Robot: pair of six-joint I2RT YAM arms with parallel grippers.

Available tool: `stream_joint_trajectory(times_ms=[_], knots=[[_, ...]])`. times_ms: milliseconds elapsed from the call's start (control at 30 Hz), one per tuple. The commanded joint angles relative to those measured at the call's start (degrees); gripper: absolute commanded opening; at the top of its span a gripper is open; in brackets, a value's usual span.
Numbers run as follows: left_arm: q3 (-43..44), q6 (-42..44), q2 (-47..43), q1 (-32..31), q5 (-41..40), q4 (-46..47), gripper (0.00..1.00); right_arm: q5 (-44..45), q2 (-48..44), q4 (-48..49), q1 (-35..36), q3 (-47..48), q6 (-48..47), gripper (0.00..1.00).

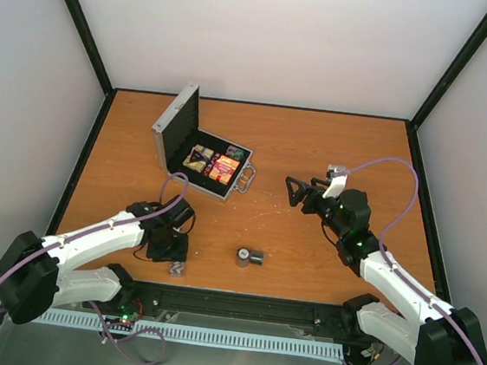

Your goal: Pack up texas hold em set

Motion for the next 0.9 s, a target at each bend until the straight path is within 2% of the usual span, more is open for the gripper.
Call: stream_joint_trajectory(times_ms=[0, 200, 633, 733, 867], knots=[[-0.5, 0.1, 0.3, -0.7, 1.1, 3.0, 0.42, -0.2, -0.2, 1.8, -0.7, -0.7, 0.2, 1.0], [-2.6, -0.1, 0.8, -0.7, 1.8, 6.8, 0.38, -0.3, -0.3, 1.9, -0.8, -0.8, 0.3, 1.0], [-3.3, -0.6, 2.8, -0.7, 1.7, 8.7, 0.52, -0.7, -0.6, 2.4, -1.2, -1.3, 0.5, 1.0], [-3.3, -0.8, 2.8, -0.7, 1.4, 8.8, 0.51, -0.8, -0.6, 2.4, -1.3, -1.3, 0.6, 1.0], [-3.3, -1.1, 2.4, -0.7, 1.2, 9.2, 0.44, -0.8, -0.6, 2.4, -1.5, -1.4, 0.7, 1.0]])
